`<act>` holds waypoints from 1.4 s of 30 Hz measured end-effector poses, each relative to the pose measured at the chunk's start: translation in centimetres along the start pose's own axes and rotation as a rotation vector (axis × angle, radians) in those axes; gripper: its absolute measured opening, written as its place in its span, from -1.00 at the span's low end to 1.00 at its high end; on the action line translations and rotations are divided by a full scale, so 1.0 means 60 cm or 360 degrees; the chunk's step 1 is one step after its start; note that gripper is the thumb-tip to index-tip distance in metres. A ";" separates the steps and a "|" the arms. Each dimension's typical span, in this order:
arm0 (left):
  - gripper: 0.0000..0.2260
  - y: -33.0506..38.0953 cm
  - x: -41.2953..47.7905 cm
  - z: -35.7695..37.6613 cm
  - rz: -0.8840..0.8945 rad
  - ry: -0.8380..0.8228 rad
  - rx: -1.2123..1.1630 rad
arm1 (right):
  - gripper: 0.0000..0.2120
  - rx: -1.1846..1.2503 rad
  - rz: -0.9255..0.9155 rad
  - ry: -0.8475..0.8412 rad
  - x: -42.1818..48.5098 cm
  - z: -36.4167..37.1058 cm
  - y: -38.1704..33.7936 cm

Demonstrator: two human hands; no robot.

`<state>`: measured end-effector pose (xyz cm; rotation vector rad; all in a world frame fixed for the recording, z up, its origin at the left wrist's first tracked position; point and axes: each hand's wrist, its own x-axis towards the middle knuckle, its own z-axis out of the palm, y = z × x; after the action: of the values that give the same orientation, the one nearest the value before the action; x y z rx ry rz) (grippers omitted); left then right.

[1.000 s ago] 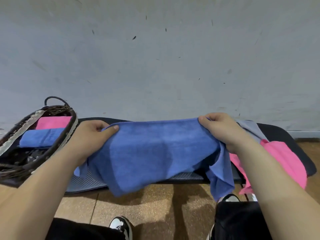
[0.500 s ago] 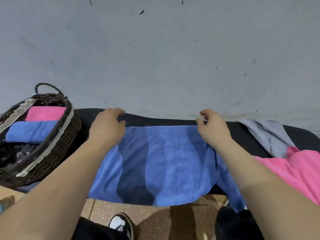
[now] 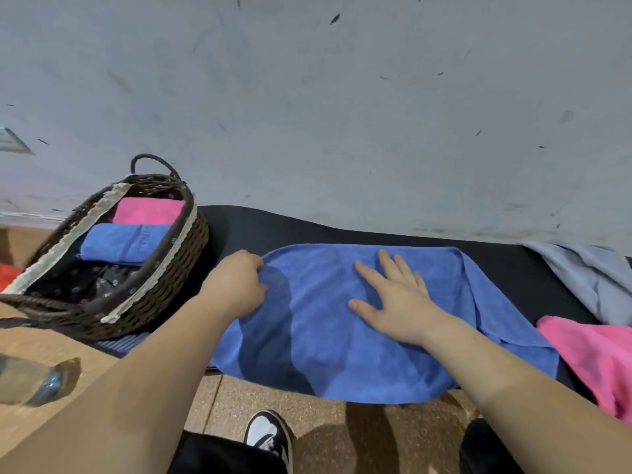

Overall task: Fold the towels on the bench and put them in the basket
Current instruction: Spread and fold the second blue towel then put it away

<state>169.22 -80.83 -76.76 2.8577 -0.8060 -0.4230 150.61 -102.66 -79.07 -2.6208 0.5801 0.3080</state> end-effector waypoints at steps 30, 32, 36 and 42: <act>-0.19 -0.003 0.023 0.060 0.0047 -0.0291 0.0038 | -0.07 -0.0165 0.0336 -0.0453 0.033 0.015 -0.078; -0.25 -0.018 0.033 0.061 0.0088 -0.0166 -0.0044 | -0.09 -0.0117 0.0273 -0.0369 0.041 0.016 -0.077; -0.33 0.002 0.036 0.054 0.0015 -0.0113 -0.0008 | -0.17 0.0075 0.0119 -0.0255 0.027 -0.009 -0.067; -0.32 0.119 0.025 0.041 0.0329 -0.0104 0.0057 | -0.22 0.0182 -0.0013 0.0078 -0.044 -0.059 0.001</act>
<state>166.19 -87.82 -77.96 2.7667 -1.1180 -0.4804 148.67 -103.43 -75.19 -2.5259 0.5854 0.2022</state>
